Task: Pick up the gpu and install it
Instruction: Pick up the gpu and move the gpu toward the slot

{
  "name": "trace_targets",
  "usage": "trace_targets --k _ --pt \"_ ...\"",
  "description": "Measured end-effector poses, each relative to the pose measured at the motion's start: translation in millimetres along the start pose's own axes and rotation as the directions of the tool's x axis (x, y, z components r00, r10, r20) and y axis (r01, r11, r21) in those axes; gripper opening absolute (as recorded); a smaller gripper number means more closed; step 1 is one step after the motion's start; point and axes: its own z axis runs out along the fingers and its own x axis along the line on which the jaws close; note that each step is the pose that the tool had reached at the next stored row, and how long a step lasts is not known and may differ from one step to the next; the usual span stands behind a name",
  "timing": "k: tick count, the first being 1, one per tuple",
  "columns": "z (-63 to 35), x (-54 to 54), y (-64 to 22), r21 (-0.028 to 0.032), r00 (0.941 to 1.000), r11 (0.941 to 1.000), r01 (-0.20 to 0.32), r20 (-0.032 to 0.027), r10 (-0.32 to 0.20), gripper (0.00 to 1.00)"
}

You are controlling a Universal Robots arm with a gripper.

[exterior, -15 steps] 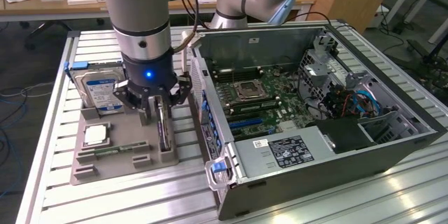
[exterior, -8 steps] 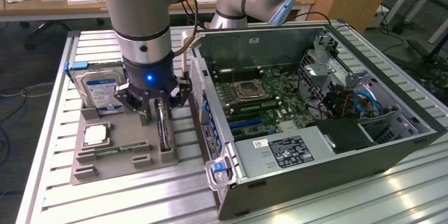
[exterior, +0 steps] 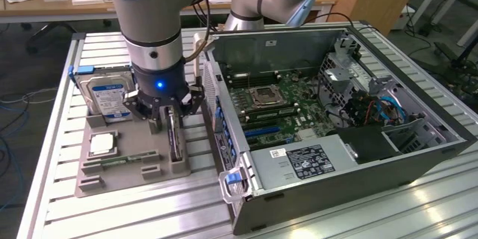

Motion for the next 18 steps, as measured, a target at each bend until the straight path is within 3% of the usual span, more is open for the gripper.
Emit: trace_targets --k 4,13,18 --pt "3.9 0.4 4.1 -0.0002 1.0 1.0 0.0 0.0002 0.0 0.47" --pt "14.3 0.7 4.1 -0.0001 1.0 1.0 0.0 0.0001 0.0 0.47" --pt "14.6 0.7 4.1 -0.0001 1.0 1.0 0.0 0.0 0.0 0.47"
